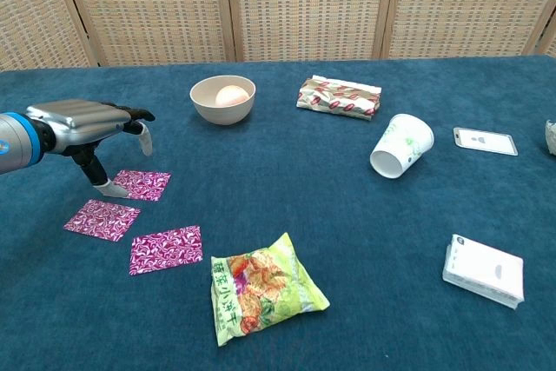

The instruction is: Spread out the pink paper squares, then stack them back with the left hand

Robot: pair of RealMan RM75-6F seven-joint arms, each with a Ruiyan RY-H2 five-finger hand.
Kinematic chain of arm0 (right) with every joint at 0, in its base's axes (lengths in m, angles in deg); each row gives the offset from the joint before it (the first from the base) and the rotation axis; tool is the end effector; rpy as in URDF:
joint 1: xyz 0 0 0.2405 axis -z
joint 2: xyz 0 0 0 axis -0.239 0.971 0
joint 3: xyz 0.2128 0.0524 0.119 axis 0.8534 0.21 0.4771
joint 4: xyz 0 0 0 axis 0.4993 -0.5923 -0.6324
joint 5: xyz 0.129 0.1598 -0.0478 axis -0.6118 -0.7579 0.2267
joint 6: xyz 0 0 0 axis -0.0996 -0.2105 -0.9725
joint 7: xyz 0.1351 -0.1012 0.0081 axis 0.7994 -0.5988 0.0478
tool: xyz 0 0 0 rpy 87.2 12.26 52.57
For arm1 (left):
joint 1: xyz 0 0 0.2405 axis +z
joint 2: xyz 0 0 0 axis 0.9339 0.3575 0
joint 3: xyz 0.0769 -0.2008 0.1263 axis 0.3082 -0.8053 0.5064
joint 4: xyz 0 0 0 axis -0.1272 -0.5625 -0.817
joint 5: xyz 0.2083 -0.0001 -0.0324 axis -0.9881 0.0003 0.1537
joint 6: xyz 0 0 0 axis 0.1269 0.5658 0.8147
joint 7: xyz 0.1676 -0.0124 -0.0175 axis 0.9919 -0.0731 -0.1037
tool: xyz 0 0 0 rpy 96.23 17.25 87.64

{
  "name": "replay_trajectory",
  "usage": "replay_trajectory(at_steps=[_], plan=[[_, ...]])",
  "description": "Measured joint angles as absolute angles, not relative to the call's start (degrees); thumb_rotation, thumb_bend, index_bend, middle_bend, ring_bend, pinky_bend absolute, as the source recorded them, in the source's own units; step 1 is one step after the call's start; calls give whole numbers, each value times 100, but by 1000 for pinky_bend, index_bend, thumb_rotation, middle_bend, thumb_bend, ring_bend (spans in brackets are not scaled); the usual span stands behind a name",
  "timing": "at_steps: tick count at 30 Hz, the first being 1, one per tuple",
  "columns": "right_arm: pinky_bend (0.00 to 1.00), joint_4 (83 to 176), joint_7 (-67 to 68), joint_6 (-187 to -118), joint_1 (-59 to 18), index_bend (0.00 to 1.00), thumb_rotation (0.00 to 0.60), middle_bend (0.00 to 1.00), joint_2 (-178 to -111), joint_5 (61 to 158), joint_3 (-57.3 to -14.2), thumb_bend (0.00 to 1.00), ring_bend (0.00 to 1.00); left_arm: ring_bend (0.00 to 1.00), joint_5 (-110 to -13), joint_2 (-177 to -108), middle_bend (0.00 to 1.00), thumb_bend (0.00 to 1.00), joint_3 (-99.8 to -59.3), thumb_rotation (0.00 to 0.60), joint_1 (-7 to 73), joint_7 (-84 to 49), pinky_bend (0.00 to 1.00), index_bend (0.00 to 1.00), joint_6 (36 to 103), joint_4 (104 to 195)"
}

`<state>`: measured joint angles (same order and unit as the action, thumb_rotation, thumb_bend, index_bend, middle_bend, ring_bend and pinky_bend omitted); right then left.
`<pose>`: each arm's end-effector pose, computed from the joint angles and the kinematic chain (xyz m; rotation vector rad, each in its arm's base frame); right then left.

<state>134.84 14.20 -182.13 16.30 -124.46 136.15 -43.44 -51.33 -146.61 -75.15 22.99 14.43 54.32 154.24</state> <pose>-0.3478 -0.1625 0.2016 1.2969 -0.8592 0.9580 -0.2005 0.3796 -0.0271 -1.9209 -0.8223 -0.5139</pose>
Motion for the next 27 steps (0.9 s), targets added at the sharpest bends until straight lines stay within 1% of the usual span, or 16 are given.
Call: replay_trajectory(at_steps=[14, 27], plan=[[0, 13417, 1494, -18229, 1669, 174, 600, 199, -12455, 13560, -4336, 131, 0, 0, -5099, -15041, 0, 207, -7537, 525, 2241, 1547, 0, 304, 5461, 15087], [0, 13392, 1521, -18242, 1688, 174, 600, 199, -12458, 13551, -4331, 131, 0, 0, -5026, -15198, 0, 212, -7545, 533, 2275, 1555, 0, 318, 5439, 14904]])
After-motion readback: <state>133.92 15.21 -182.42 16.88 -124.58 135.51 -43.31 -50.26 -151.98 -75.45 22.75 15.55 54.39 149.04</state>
